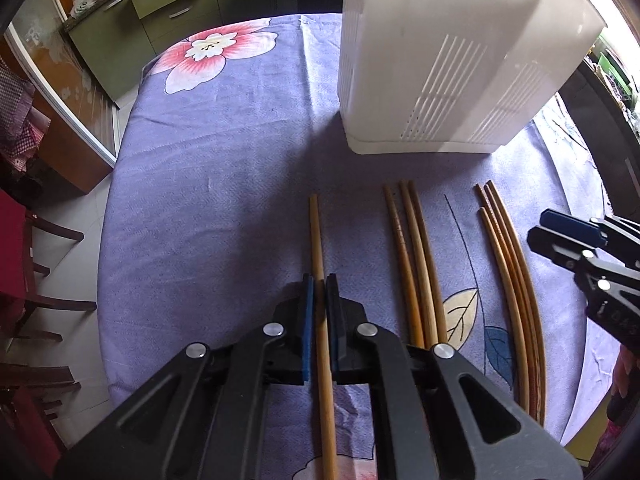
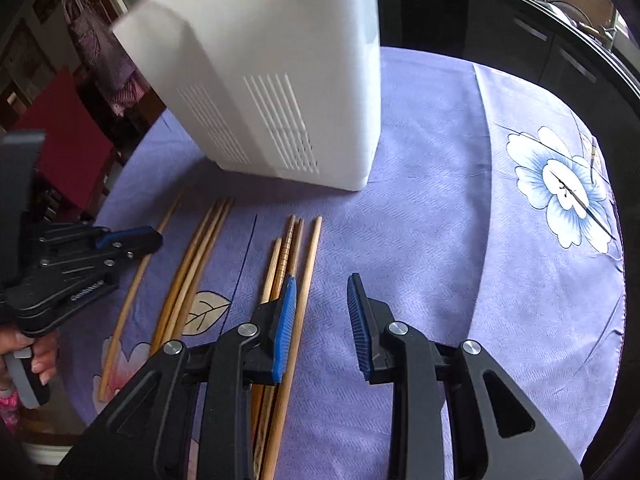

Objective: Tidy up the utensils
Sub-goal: 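Grasp a wooden chopstick with the left gripper while the right grasps another chopstick, then lift both chopsticks upright and carry them above the utensil holder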

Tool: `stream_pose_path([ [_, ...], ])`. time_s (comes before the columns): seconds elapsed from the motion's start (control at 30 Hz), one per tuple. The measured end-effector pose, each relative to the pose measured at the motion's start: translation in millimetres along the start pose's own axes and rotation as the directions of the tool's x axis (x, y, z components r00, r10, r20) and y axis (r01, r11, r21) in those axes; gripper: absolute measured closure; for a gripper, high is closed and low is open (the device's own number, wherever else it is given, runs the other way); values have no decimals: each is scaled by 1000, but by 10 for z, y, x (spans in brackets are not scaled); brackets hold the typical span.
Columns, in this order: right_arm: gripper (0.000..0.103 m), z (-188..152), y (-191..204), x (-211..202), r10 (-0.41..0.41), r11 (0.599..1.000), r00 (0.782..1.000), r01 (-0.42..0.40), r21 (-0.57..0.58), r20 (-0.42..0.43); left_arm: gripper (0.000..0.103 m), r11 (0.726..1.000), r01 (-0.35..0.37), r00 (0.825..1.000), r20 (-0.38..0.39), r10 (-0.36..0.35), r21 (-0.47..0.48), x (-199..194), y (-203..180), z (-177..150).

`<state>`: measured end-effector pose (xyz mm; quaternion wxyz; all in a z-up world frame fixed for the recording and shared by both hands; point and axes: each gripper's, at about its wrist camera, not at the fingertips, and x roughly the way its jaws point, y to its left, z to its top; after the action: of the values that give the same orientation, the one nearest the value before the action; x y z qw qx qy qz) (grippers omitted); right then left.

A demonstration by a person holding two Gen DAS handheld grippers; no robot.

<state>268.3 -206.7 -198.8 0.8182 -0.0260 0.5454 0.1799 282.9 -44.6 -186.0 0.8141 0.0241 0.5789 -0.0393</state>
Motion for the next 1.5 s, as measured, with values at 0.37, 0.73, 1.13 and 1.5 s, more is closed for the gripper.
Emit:
stream_pose_path([
  [0.37, 86, 50, 187, 142, -91, 995, 995, 89, -52, -27, 96, 1000, 0, 1000, 12, 0, 13, -9, -19, -18],
  [0.73, 96, 82, 322, 178, -121, 990, 992, 118, -78, -36, 96, 1000, -13, 1000, 11, 13, 24, -13, -47, -18],
  [1.13, 97, 44, 258, -509, -46, 998, 993, 51, -39, 110, 97, 999, 32, 999, 15, -32, -2, -86, 35, 15],
  [1.5, 97, -274, 264, -1557, 0, 999, 953, 11, -36, 303, 97, 999, 22, 970, 242, -31, 38, -939, 43, -93],
])
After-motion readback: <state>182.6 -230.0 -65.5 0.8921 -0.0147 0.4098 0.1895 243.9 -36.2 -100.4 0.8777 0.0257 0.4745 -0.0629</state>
